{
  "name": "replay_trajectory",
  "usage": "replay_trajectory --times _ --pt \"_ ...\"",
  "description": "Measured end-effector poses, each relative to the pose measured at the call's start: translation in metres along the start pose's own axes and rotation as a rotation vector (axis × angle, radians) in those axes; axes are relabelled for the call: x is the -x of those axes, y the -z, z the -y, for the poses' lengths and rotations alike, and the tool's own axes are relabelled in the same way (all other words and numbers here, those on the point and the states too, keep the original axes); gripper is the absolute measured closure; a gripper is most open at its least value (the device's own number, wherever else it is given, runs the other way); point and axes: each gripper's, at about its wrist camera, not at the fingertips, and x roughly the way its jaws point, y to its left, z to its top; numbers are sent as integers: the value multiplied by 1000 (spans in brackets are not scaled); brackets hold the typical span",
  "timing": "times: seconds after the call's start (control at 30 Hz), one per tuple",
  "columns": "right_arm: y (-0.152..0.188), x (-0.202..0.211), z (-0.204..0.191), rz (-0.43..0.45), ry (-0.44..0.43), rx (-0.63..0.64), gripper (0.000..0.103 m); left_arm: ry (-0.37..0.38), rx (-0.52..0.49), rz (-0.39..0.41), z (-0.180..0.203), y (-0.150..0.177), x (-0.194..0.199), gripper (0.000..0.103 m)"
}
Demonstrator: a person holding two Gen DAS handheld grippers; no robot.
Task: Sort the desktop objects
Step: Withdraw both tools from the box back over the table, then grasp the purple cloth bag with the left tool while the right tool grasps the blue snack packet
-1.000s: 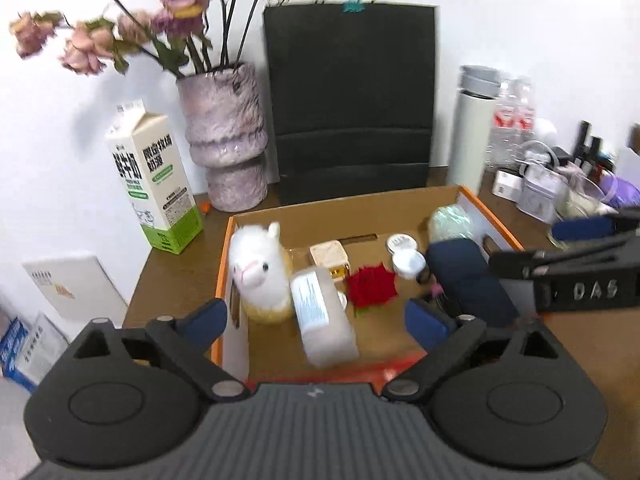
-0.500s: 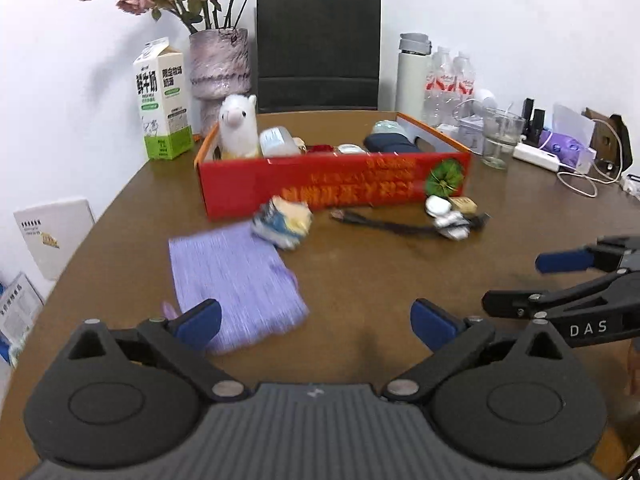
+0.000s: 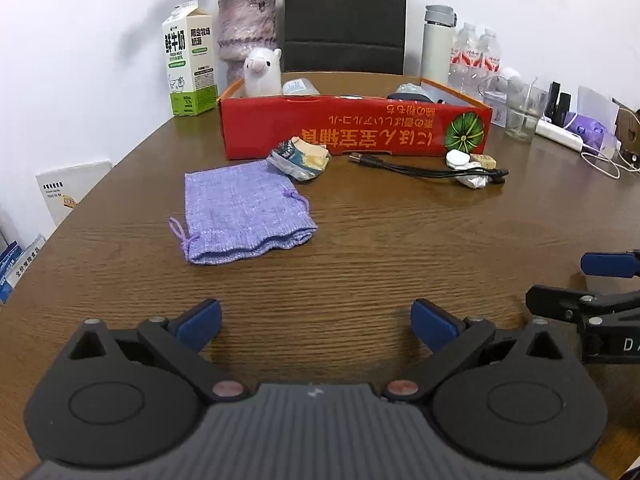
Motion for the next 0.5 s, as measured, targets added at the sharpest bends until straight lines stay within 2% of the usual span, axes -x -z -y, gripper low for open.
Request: replay_trajectory --times 0.33,0.5 --pt "3 -2 -6 -7 3 32 19 4 -9 -6 3 0 -3 0" --pt "-2 -4 1 -21 -23 10 19 8 -11 -6 3 0 -3 0"
